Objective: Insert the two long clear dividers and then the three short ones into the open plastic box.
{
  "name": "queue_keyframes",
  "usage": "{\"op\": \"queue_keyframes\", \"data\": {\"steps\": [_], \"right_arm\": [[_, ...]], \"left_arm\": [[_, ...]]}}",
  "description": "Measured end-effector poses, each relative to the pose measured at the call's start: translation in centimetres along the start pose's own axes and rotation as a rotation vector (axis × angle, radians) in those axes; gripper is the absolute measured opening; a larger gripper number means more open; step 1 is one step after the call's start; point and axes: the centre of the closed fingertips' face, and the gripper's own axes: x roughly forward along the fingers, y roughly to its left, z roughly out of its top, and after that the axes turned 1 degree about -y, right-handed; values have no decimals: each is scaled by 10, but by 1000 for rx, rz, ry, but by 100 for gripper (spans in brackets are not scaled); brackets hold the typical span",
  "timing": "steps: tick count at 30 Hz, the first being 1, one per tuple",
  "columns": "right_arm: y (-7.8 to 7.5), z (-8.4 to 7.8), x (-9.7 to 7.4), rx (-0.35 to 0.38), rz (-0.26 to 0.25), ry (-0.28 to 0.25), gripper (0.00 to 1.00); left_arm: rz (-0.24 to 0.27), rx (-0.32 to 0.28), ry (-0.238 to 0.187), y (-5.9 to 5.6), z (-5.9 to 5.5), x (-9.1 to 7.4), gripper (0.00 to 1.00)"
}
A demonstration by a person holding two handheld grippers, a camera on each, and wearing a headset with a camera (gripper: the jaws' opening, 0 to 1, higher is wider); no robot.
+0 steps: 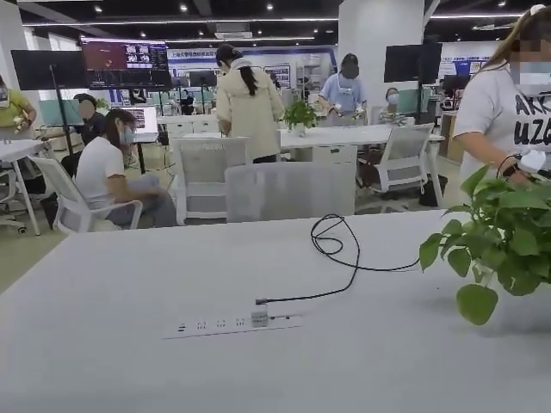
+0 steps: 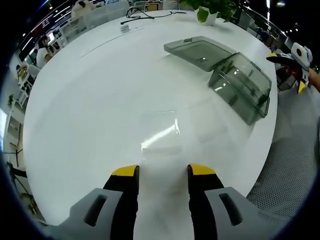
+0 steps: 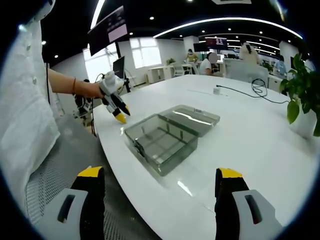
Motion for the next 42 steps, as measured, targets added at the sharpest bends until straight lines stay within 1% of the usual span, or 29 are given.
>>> {"op": "queue_keyframes", "data": {"steps": [1,2,3,5,9,15,22,24,31,33,36,38,40,42], "right_arm": [[0,0,0,1,0,-1,92],[0,0,0,1,0,-1,92],[0,0,0,1,-1,-2,92],[-1,-1,0,3,-4,-2,92],[-1,0,0,6,-8,-7,91],[-2,0,0,9,-12,-11,91],[-1,0,0,12,-13,-14,91],[-1,0,0,14,-14,-15,91],[-1,-2,-2,14,-17,-12,91],[-1,-2,-2,14,-17,-11,91],[0,-3,-2,10,-18,-6,91],[0,-3,-2,10,-17,-6,91],[0,-2,-2,4,-16,-2,90],[0,-2,-2,3,-15,-2,90]], "left_arm": [[12,6,6,1,0,1,37],[7,8,8,-1,0,1,37],[10,-5,14,0,0,0,37],[9,1,18,0,0,0,37],[12,-6,43,1,0,1,36],[17,-19,77,-1,0,1,35],[17,-23,103,1,-1,1,34],[14,-32,103,2,-1,2,32],[14,-25,97,2,-1,1,32],[12,-30,91,3,-1,1,32],[-11,-49,74,0,0,0,31],[-11,-46,70,0,0,0,31],[-18,-62,60,-1,0,0,31],[-22,-63,50,-1,0,-2,30]]}}
